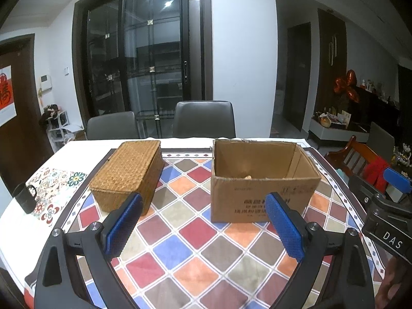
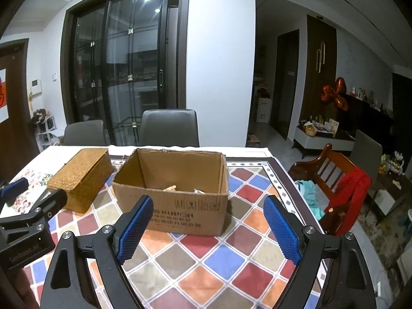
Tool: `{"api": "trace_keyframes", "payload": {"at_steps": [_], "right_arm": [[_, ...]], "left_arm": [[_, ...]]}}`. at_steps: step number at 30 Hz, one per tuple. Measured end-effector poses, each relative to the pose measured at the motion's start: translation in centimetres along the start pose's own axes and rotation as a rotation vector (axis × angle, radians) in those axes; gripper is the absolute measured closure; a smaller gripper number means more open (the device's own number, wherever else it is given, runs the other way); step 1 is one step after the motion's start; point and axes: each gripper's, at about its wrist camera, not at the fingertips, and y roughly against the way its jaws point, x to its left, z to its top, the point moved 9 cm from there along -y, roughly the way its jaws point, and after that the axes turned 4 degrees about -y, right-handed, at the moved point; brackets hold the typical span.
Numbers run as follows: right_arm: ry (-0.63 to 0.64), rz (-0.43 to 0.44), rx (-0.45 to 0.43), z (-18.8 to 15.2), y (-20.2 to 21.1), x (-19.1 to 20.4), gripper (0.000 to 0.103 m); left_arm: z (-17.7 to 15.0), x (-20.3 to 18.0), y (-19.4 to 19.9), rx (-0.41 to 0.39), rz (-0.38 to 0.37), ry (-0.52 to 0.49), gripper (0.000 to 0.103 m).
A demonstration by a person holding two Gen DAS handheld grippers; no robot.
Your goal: Organize snacks
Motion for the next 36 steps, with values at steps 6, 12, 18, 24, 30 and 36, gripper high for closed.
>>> {"api": "trace_keyframes", "payload": {"at_steps": [6,12,18,24,30,36], "right_arm": [[0.003,-0.003,-0.01,-1.6,2.1,0.0,0.015],[-0.02,0.001,0.003,-3.5,4.0,-0.5,0.015],[-0.036,-0.011,0.006,-4.9,5.8,-1.1,0.015],[-0.052,-0.017,0.011,-6.5,7.2,-1.5,0.015],[-0.072,-0.012,0.036,-8.1,7.9,-1.9,0.015],[-0.071,-0.018,0.025,-9.1,9.1,-1.9,0.015]], "left_arm": [[-2.2,-0.1,1.6,0.019,-0.004,0.01,0.006],[-3.8,-0.4,3.7,0.014,0.001,0.015,0.006],[-5.4,-0.5,5.4,0.027,0.0,0.008,0.006],[-6.8,-0.4,6.7,0.034,0.02,0.019,0.006],[-8.4,-0.7,7.4,0.058,0.014,0.007,0.006],[-9.4,-0.4,8.4,0.056,0.017,0.012,0.006]]}}
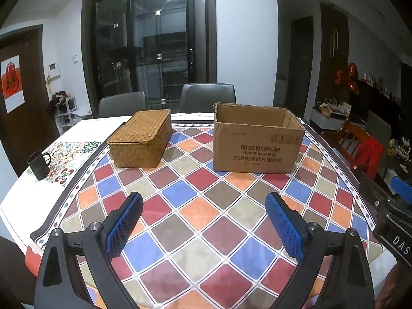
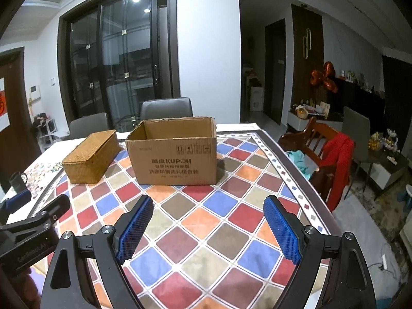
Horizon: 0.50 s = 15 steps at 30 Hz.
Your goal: Organize snacks
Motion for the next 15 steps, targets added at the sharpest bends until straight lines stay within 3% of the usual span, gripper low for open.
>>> {"api": "trace_keyframes", "payload": {"at_steps": [15], "right_arm": [[-0.017,-0.023,-0.028,0.0,1.6,-1.0,0.015]], "left_arm": [[0.1,0.1,1.3,-0.047,0.007,-0.008,0.006]]}}
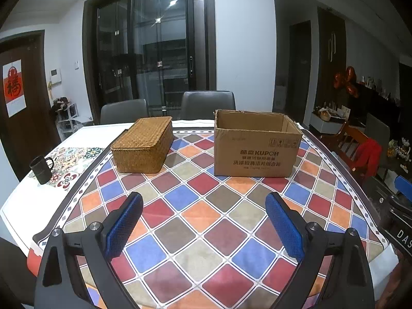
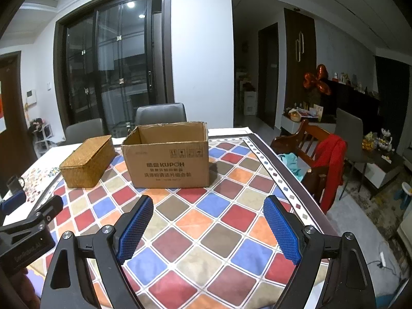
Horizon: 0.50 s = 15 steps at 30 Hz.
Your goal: Organize snacks
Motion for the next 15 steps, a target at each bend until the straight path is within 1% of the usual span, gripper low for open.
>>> {"api": "trace_keyframes", "payload": {"at_steps": [15], "right_arm": [[0.005,0.005,-0.007,0.07,0.28,0.24,0.015]], "left_arm": [[-0.02,0.1,0.27,-0.003,0.002,0.0,0.006]]}}
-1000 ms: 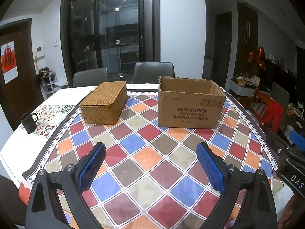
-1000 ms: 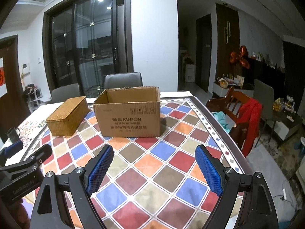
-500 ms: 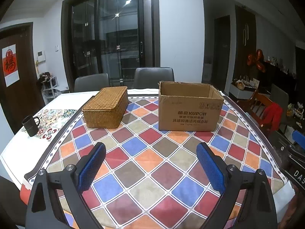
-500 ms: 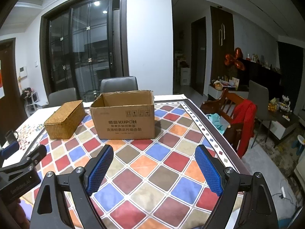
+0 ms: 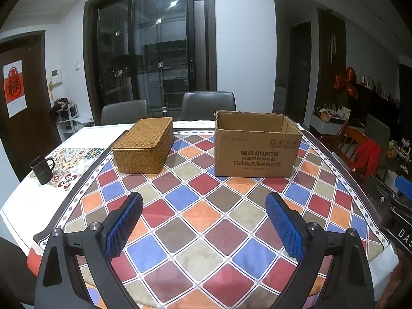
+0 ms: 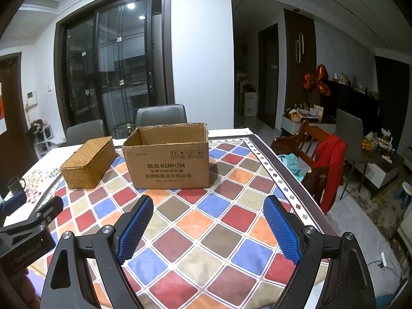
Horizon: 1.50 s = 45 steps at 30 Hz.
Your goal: Organize snacks
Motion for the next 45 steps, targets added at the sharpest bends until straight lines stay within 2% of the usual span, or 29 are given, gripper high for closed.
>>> {"api": "trace_keyframes", "payload": {"at_steps": [16,45], "right_arm": [[-0.001,-0.002,0.003,-0.01,-0.09,-0.05,0.015],[-0.004,-0.001,0.012,-0.48,-0.14,0.24,0.015]], "left_arm": [[0.13,0.05,0.21,-0.006,0.01,-0.003,0.0],[-0.54,0.03,-0.06,0.007,0.01,-0.001,0.0]]}}
